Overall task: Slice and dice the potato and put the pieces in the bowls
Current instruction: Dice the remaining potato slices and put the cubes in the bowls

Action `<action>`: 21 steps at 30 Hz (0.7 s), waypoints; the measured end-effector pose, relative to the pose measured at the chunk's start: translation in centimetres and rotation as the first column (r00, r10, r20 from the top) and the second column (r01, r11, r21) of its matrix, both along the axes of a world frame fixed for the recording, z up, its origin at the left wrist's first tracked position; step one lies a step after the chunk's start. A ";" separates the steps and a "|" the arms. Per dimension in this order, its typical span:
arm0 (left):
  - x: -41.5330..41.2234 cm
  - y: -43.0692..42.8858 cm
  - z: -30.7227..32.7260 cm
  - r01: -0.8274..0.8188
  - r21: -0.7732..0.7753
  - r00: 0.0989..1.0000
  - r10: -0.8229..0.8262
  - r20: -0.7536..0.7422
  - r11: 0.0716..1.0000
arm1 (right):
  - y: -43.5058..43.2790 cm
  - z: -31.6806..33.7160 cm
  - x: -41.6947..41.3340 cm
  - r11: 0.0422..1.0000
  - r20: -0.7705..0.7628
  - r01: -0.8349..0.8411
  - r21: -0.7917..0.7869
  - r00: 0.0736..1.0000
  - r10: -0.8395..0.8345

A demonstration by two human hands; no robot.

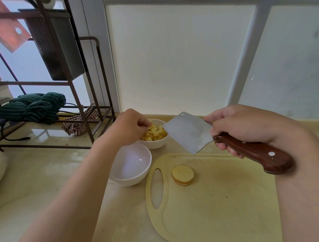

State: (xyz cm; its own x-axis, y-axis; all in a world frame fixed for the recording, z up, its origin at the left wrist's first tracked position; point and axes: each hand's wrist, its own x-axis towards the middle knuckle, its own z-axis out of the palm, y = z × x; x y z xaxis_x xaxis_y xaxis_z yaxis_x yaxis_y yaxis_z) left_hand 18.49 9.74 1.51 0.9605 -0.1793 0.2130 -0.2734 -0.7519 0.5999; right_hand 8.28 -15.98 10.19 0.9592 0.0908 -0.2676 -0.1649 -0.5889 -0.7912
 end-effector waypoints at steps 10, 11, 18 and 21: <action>-1.4 -0.6 1.7 0.042 -0.022 0.999 -0.042 0.034 0.999 | -0.6 0.4 -0.3 1.000 0.010 0.023 -0.020 1.000 -0.023; -1.9 -1.1 2.3 0.072 -0.018 0.997 -0.071 0.022 0.997 | -0.8 0.6 -0.5 0.999 0.019 0.036 -0.020 0.999 -0.036; -6.8 -6.7 3.9 0.424 0.261 0.897 -0.362 -0.254 0.867 | -4.8 0.1 -3.5 0.966 0.125 0.254 -0.044 0.961 -0.247; -7.9 -8.5 2.2 0.542 0.462 0.833 -0.377 -0.404 0.702 | -5.9 -2.4 -5.9 0.945 0.181 0.326 -0.024 0.931 -0.317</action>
